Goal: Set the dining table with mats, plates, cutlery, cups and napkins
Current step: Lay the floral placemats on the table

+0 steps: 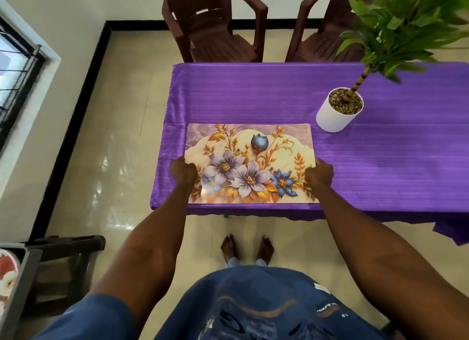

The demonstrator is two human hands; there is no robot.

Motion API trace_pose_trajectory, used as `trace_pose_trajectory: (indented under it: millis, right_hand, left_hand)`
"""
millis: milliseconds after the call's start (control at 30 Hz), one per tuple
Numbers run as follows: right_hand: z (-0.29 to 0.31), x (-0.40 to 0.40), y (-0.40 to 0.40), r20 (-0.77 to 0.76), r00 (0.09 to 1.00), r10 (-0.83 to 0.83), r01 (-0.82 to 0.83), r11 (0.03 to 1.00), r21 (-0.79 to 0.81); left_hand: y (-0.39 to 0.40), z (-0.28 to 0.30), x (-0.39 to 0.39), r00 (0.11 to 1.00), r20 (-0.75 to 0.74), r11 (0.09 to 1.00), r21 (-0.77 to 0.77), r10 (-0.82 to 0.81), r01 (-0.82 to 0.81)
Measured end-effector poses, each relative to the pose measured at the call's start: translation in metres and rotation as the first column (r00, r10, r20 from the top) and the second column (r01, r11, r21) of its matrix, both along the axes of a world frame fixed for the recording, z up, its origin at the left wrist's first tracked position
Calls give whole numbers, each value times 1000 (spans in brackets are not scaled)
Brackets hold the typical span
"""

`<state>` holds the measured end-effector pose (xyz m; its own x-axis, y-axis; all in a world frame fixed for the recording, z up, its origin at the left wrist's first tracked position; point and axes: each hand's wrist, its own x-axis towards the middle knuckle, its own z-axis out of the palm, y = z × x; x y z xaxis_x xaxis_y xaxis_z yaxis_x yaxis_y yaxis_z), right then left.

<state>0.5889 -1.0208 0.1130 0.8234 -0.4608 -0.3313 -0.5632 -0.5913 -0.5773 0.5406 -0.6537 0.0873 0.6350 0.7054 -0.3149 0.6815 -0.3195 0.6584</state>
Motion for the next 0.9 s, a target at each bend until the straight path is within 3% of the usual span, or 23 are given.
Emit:
trace_pose_trajectory:
  millis: [267, 767, 900]
  right_hand:
    - [1, -6, 10, -152, 976, 154, -189, 949, -254]
    - [-1, -4, 18, -192, 964, 184, -238, 919, -316]
    - [-1, -4, 20, -192, 964, 182, -237, 918, -317]
  left_hand:
    - [-3, 2, 3, 998, -62, 999, 48, 22, -19]
    - [-34, 38, -9, 997, 0, 984, 160, 78, -76]
    - [-59, 46, -15, 998, 56, 981, 191, -36, 25]
